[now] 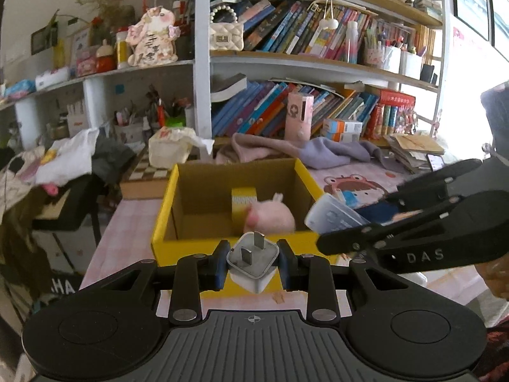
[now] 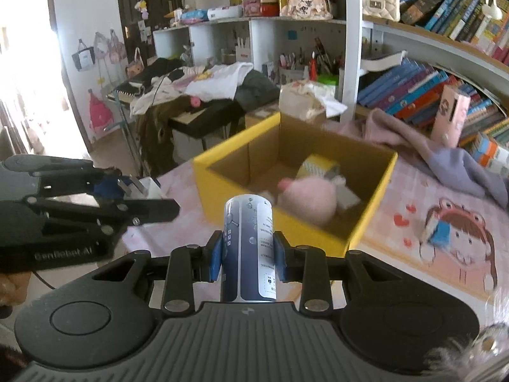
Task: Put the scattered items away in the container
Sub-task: 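Carry the charger with the left tool while the right tool carries the tube toward the box, then lower and open the right tool in the box while the left tool releases the charger there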
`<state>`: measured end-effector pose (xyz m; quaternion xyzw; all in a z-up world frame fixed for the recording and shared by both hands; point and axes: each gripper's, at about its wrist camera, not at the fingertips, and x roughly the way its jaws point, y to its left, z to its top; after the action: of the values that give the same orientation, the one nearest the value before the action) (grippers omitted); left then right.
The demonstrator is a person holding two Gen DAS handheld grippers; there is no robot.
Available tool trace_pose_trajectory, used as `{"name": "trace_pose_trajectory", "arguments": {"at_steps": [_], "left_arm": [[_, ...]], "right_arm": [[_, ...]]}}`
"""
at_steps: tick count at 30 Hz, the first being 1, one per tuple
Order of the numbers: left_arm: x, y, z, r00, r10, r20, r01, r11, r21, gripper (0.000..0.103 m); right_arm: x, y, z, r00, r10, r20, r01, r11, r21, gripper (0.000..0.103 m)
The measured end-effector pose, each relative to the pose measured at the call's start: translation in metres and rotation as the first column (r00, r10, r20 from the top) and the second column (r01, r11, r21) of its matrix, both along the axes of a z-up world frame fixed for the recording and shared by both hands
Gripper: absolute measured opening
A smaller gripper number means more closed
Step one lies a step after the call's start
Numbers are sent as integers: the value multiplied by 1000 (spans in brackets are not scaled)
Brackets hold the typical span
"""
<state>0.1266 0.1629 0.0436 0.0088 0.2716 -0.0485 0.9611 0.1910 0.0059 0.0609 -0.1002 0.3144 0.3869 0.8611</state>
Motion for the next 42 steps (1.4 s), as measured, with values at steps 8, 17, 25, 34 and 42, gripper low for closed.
{"name": "trace_pose_trajectory", "arguments": {"at_steps": [8,17,25,34,42], "left_arm": [[78,11,-4,1000,-12,-16,13,999,43,30],[162,24,-43,986,-21,-168,34,997,72,30],[196,34,-77,943,-6,-332,30,997,66,30],[201,34,-81,931,-7,-365,30,998,58,30],[200,32,-77,936,-3,-352,30,997,73,38]], "right_arm": [[90,31,16,997,26,74,-25,1000,-9,30],[191,108,-15,990,140,32,-134,982,-133,30],[235,180,-74,958,273,-92,-288,898,-332,30],[272,202,-107,936,258,-238,-334,865,-374,30],[272,194,-103,942,231,-245,-304,896,-323,32]]}}
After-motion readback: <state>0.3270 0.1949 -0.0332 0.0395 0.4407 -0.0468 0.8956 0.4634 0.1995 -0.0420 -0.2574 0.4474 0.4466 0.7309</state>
